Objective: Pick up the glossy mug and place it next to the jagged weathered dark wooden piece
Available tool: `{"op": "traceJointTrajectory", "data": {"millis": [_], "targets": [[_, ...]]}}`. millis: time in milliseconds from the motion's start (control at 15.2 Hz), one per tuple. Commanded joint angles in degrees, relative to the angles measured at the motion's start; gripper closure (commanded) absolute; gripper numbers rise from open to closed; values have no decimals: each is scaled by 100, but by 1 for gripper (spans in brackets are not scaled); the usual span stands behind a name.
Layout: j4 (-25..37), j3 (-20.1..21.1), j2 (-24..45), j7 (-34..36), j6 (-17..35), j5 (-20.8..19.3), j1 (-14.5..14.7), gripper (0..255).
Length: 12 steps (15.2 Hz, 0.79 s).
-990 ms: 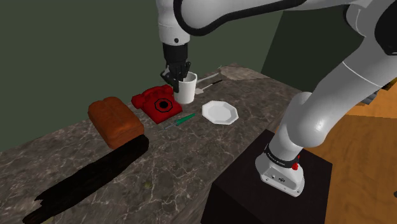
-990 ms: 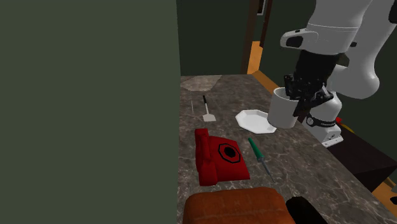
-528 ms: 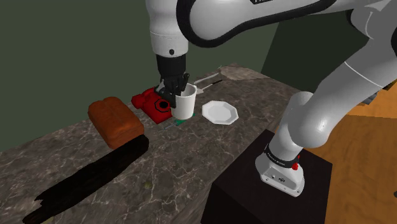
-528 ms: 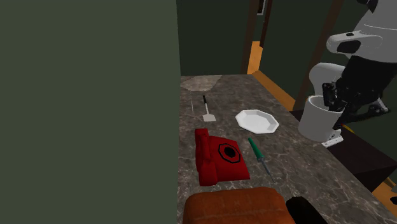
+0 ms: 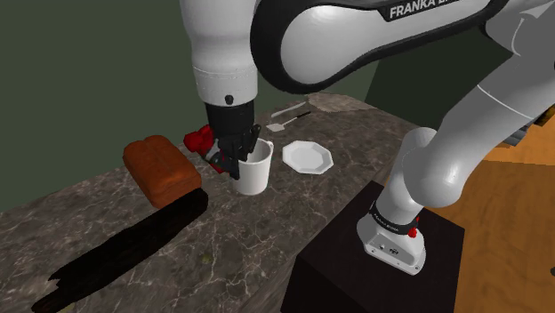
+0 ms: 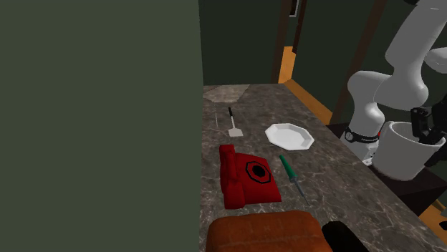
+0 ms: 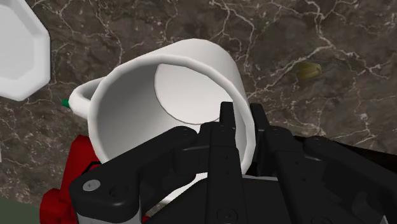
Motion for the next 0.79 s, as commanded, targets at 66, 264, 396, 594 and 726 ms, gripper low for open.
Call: {"op": "traceJointTrajectory", "data": {"millis": [66,264,396,594,726], "targets": [[-202,37,12,35,215,12,19,255],[-396,64,55,49,449,6,23,255],[-519,83,90,61,605,-1,26,255],[-696,114,155,84,841,-16,27,255],[-808,135,206,102,1000,-31,28,255]]}}
